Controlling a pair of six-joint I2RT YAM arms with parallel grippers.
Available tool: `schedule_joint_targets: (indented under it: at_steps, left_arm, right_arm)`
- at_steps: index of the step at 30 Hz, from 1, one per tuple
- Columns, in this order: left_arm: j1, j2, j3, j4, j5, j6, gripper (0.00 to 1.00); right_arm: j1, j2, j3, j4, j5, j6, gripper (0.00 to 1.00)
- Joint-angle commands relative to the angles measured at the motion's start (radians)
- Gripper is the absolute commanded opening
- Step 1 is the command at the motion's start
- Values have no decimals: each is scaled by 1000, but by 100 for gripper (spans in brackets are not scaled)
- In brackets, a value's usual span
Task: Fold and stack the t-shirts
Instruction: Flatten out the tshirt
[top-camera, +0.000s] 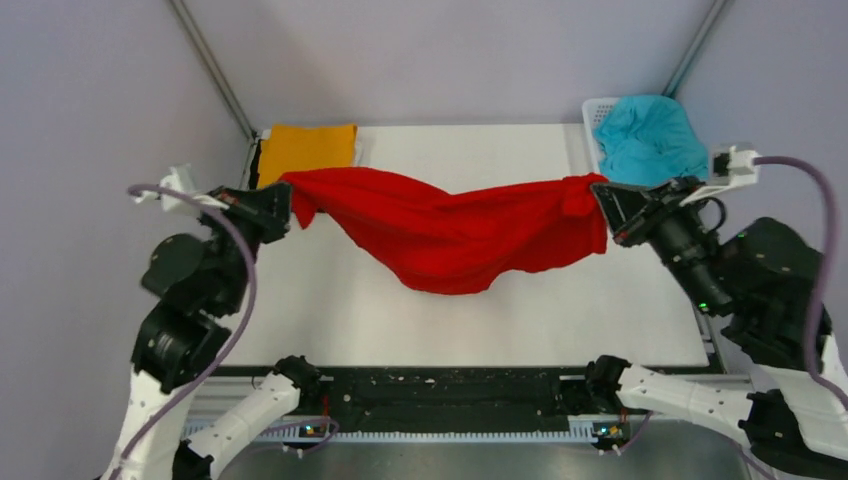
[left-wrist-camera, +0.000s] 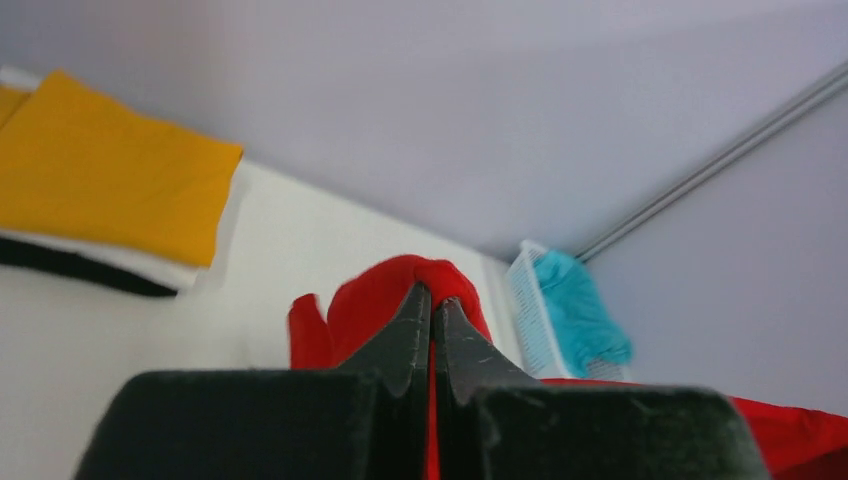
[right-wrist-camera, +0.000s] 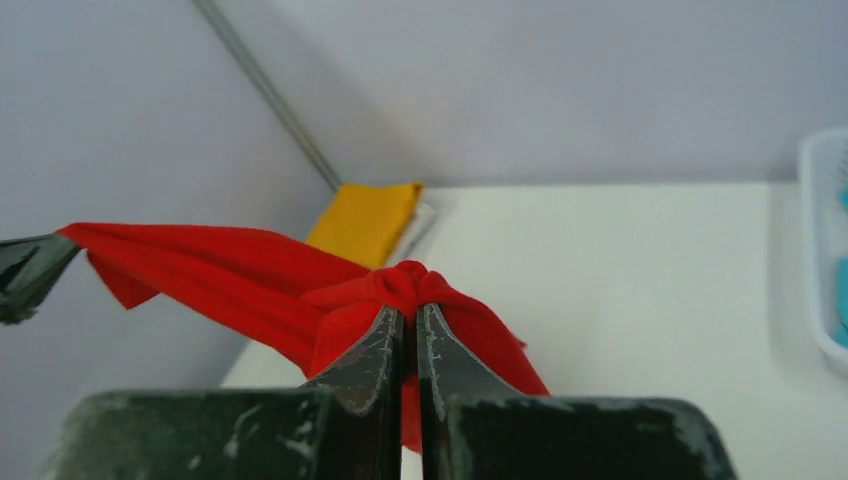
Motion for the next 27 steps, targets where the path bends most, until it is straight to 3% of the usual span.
schedule_joint_targets:
  at_steps: [1, 4, 6, 9, 13, 16, 17, 19, 22, 23, 24, 25, 26, 27]
  left_arm:
    - [-2, -54, 144, -1, 100, 105, 0]
    - [-1, -74, 183, -3, 108, 124, 0]
    - [-1, -81, 192, -5, 86, 130, 0]
    - [-2, -79, 167, -5, 48, 128, 0]
    - [-1, -26, 57, 21, -70, 118, 0]
    - [-1, 77, -29, -1, -227, 72, 0]
    - [1, 122, -55, -19, -273, 55, 0]
    - [30, 226, -112, -31, -300, 22, 0]
    - [157, 413, -191, 18, -95, 4, 0]
    - [201, 484, -209, 48, -18, 3, 4]
    - [232, 557, -216, 69, 22, -1, 19]
    - [254, 635, -204, 79, 32, -2, 40]
    - [263, 705, -174, 57, 32, -1, 63]
    - [269, 763, -131, 18, 34, -7, 85]
  right_arm:
    - [-6, 39, 163, 46, -345, -130, 0]
    - [-5, 61, 247, 41, -421, -139, 0]
    - [-5, 66, 266, 46, -361, -135, 0]
    - [-5, 93, 274, 53, -103, -132, 0]
    - [-5, 196, 240, 73, 355, -177, 0]
    - [-29, 289, 118, 297, 653, -344, 0]
    - [-71, 320, 80, 339, 666, -390, 0]
    - [-220, 373, 15, 320, 511, -316, 0]
    - [-489, 495, -84, 315, 99, -162, 0]
    - [-537, 548, -112, 347, 19, -143, 0]
    - [-570, 607, -132, 396, -33, -140, 0]
    - [-589, 668, -142, 456, -48, -147, 1]
    - [-600, 732, -135, 506, -56, -173, 15]
    - [-606, 795, -110, 528, -52, -202, 38]
